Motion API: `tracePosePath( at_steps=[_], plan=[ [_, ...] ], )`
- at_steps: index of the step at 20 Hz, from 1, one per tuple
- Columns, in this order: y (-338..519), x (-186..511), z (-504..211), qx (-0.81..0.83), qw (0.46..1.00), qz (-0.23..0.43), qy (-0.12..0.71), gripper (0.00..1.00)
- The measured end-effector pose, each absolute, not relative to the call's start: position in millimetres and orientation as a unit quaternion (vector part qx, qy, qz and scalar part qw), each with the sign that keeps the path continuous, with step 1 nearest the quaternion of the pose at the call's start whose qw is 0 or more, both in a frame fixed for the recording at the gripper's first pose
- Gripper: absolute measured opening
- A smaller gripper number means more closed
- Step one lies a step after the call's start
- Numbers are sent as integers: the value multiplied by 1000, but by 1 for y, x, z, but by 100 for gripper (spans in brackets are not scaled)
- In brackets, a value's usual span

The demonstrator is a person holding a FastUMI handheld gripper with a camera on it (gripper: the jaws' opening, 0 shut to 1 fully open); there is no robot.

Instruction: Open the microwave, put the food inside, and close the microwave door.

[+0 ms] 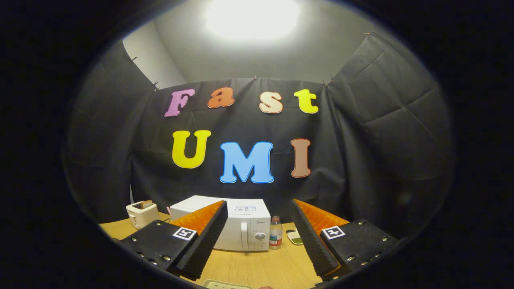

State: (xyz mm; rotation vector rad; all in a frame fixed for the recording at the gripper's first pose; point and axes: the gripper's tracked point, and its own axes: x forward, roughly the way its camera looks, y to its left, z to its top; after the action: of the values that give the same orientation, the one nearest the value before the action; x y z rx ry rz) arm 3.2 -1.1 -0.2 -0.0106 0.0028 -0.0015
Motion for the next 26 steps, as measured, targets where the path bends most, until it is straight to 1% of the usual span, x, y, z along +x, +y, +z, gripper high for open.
tracePosePath(
  at_steps=[5,10,18,26],
  plan=[
    [6,10,-6,-6,1000,5,6,98],
    [16,33,-22,-3,1000,16,17,98],
    [36,97,-59,11,998,41,39,98],
    [41,156,-127,17,995,53,86,98]
  ],
)
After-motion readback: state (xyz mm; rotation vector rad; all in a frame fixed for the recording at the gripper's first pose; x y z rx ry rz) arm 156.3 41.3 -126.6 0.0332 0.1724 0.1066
